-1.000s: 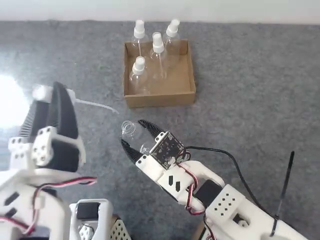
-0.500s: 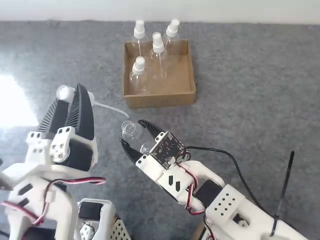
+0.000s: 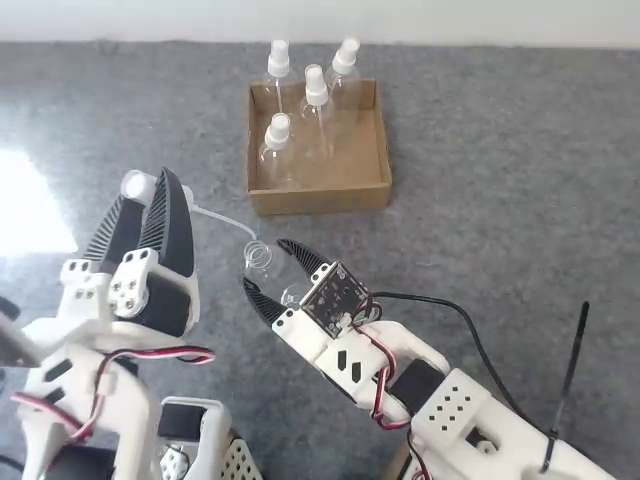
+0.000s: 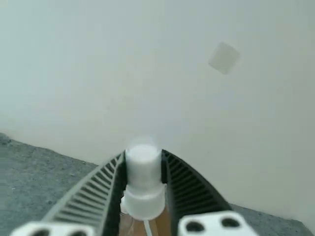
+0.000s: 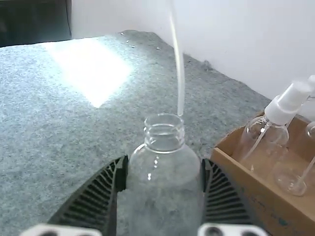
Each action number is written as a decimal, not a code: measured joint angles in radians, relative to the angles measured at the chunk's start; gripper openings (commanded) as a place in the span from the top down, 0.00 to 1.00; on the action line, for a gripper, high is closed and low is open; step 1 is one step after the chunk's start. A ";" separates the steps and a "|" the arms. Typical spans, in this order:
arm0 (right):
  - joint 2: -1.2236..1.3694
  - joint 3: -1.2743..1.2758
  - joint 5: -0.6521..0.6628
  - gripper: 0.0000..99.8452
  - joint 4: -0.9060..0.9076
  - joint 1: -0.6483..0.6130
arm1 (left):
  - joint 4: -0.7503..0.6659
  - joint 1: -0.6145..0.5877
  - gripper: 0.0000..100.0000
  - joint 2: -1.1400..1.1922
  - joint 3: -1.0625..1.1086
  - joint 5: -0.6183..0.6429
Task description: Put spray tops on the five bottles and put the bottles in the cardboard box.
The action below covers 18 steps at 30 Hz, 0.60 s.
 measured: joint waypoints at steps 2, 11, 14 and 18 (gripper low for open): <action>0.000 0.000 0.000 0.91 0.000 -0.002 | 0.000 0.000 0.98 0.000 0.000 -0.002; 0.000 0.000 0.000 0.91 -0.006 -0.002 | 0.002 0.012 0.98 -0.003 0.000 0.000; 0.000 0.000 0.000 0.91 -0.029 -0.002 | 0.002 0.054 0.98 -0.003 0.000 -0.021; 0.000 0.000 0.000 0.91 -0.032 -0.002 | 0.002 0.091 0.98 -0.003 0.000 -0.044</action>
